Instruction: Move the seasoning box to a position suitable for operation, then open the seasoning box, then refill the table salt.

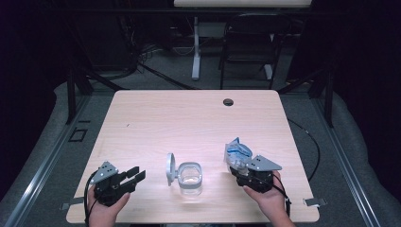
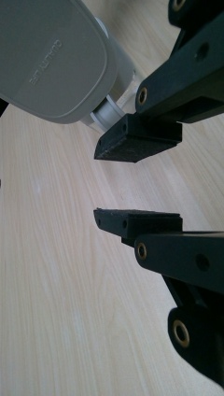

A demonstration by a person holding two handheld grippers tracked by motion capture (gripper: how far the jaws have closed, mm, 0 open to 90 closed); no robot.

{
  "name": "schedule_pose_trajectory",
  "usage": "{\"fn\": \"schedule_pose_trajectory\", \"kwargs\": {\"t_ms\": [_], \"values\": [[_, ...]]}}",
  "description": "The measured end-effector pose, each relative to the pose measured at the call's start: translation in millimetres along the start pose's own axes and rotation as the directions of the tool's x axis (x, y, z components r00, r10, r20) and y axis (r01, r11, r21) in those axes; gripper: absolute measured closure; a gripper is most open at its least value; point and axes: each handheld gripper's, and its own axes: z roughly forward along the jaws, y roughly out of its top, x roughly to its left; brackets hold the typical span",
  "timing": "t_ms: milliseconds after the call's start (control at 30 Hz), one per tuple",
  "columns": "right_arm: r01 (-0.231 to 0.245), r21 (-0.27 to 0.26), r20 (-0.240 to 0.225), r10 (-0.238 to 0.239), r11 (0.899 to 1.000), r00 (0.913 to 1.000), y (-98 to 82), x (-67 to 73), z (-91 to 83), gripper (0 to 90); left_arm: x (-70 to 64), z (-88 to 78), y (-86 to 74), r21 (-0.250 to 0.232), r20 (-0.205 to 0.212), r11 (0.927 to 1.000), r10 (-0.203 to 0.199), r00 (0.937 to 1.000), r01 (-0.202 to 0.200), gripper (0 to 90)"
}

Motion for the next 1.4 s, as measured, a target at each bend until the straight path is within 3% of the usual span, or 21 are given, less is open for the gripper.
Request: {"fn": "schedule_pose_trajectory", "kwargs": {"t_ms": [133,233,433,633,1000,1200,1400], "values": [[0.000,-0.001,0.000,0.000,1.000,1.0000,3.4,-0.1,-1.1,46.6,-1.6,0.0,-0.7,-0.002,0.004,0.9996,0.028,0.9996,-0.028,64.5],[0.012,-0.004,-0.004,-0.012,1.000,0.9999,6.5,0.6,-0.7,46.6,0.5,-1.4,-2.5,0.008,-0.001,0.9998,0.018,0.9998,-0.018,64.5],[0.020,-0.010,-0.001,-0.020,1.000,0.9998,9.3,2.4,1.4,46.6,3.9,-4.5,-2.7,-0.014,-0.001,0.9998,-0.010,0.9999,0.010,64.3],[0.022,-0.002,-0.009,-0.022,1.000,0.9997,10.0,3.4,4.6,46.6,4.6,-2.4,-2.7,0.002,0.005,0.9999,-0.013,0.9999,0.013,64.3],[0.032,-0.011,-0.006,-0.032,0.999,0.9995,14.1,3.5,4.6,46.6,5.5,3.2,0.8,-0.014,0.010,0.9995,-0.027,0.9996,0.027,63.6],[0.062,-0.009,0.006,-0.062,0.998,0.9980,17.0,6.0,4.2,46.6,9.0,1.9,-1.2,-0.014,0.010,0.9990,-0.042,0.9991,0.042,63.6],[0.125,0.008,0.032,-0.125,0.992,0.9917,23.9,8.5,3.3,46.6,13.1,-1.1,-0.8,-0.019,0.013,0.9981,-0.059,0.9982,0.059,63.6]]}}
